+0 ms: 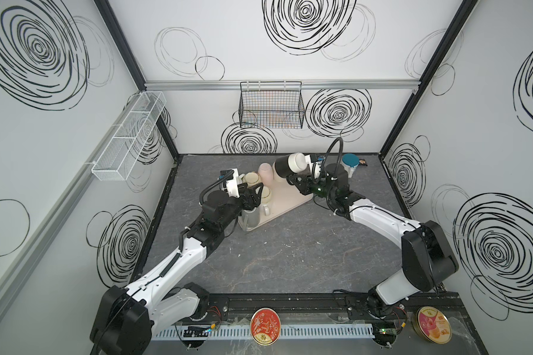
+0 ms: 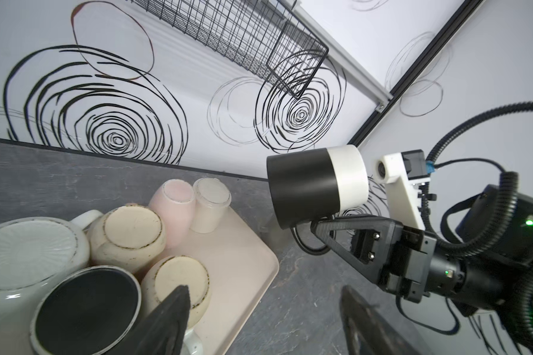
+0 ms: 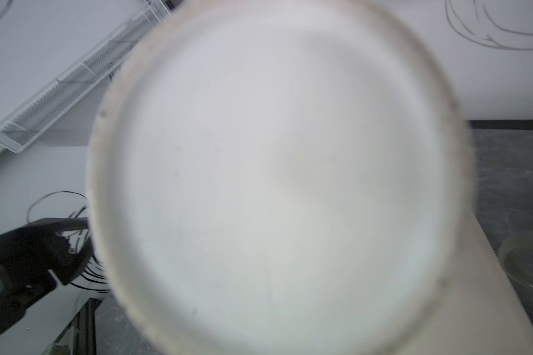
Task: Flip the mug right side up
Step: 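Lift the black mug off the tray with the right gripper while the left gripper approaches, then pass the black mug to the left gripper while the right gripper releases and withdraws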
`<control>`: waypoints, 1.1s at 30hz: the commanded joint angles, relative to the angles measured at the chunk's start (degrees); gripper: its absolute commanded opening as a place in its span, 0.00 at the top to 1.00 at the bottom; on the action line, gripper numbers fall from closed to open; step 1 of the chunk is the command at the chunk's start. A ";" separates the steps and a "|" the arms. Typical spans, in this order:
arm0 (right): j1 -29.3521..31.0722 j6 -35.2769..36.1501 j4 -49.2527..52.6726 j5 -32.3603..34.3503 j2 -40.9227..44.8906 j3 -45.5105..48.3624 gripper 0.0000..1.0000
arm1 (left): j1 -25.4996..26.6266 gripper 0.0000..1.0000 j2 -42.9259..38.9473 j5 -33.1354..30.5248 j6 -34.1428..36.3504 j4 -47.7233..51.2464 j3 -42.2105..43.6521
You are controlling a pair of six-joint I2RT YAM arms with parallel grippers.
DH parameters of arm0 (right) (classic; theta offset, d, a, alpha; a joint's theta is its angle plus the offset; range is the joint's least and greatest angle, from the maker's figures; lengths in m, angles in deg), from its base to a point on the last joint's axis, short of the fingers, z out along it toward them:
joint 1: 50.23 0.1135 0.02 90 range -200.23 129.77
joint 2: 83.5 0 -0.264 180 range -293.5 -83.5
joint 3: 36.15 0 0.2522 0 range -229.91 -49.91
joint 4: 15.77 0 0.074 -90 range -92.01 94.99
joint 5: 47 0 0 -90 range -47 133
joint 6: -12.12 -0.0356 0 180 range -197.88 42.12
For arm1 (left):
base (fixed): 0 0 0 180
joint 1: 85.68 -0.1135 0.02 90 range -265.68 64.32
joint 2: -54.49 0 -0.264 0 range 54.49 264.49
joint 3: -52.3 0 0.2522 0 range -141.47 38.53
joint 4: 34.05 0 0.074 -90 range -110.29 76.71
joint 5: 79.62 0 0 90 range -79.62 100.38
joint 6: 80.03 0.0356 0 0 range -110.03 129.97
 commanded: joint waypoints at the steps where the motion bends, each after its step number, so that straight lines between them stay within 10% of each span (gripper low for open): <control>1: 0.23 -6.54 -16.67 -9.20 2.97 -0.80 1.00 | -0.78 0.22 1.82 9.12 -8.75 -13.70 1.37; 33: 6.80 -20.32 -35.77 -20.36 -1.44 -3.60 1.00 | 0.16 0.38 15.91 17.47 -23.80 -35.12 -3.39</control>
